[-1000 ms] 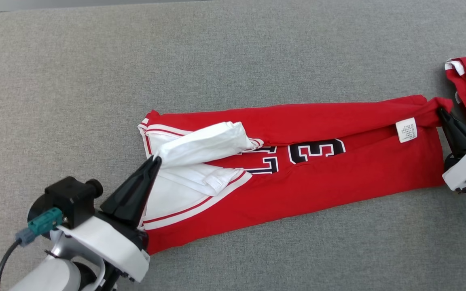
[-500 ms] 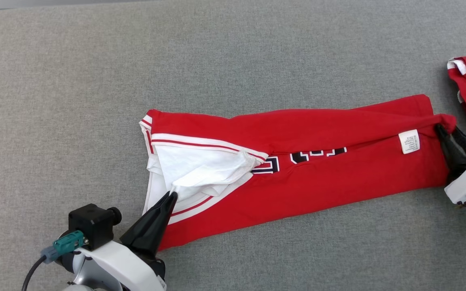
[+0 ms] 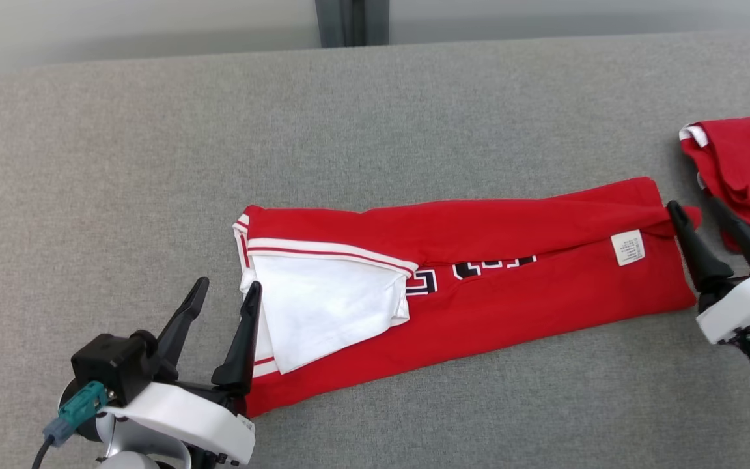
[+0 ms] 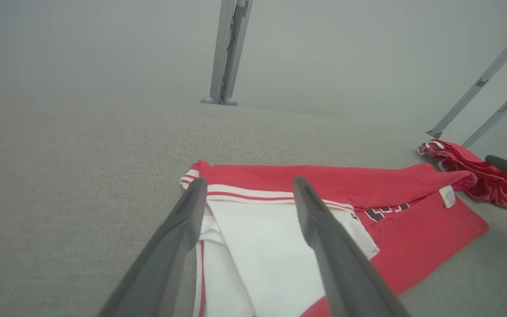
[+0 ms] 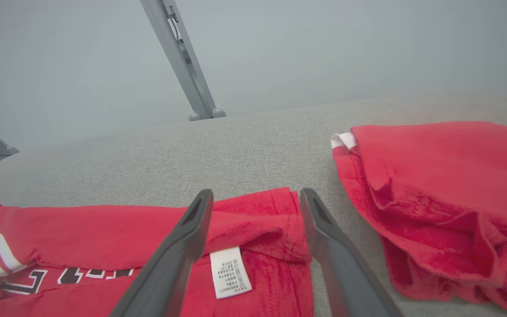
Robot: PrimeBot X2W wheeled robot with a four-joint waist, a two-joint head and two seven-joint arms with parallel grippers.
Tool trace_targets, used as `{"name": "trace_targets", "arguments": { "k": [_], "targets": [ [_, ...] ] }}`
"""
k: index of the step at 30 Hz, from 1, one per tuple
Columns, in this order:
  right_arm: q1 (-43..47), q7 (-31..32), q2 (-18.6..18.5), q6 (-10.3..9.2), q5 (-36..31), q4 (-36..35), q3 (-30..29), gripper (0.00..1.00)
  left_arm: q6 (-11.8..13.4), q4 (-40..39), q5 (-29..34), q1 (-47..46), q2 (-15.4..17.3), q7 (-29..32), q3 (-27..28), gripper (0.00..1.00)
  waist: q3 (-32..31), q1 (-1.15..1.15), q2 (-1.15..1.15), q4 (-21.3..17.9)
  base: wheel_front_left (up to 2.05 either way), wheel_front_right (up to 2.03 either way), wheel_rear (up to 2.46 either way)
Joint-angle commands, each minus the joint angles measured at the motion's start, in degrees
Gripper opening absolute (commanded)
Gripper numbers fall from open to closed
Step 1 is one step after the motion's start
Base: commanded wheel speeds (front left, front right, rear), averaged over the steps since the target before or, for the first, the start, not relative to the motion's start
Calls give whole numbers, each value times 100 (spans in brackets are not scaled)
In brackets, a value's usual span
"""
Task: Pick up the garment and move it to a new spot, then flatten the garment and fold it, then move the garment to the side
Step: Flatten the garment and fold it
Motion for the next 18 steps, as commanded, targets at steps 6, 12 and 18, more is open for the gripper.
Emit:
{"name": "trace_targets", "arguments": {
  "k": [6, 12, 18],
  "targets": [
    [369, -58, 321, -2, -610, -299, -202, 100, 231, 206, 266, 203, -309, -445, 202, 100, -368, 0, 0, -76, 0, 0, 0],
    [966, -59, 890, -2, -1382, -732, -862, 100, 161, 662, 664, 451, -693, -577, 331, 100, -638, 0, 0, -109, 0, 0, 0],
    [1848, -61, 1541, -2, -2271, -1250, -1746, 100, -202, 874, 1489, 888, -1244, -585, 921, 100, -915, 0, 0, -115, 0, 0, 0]
  ]
}}
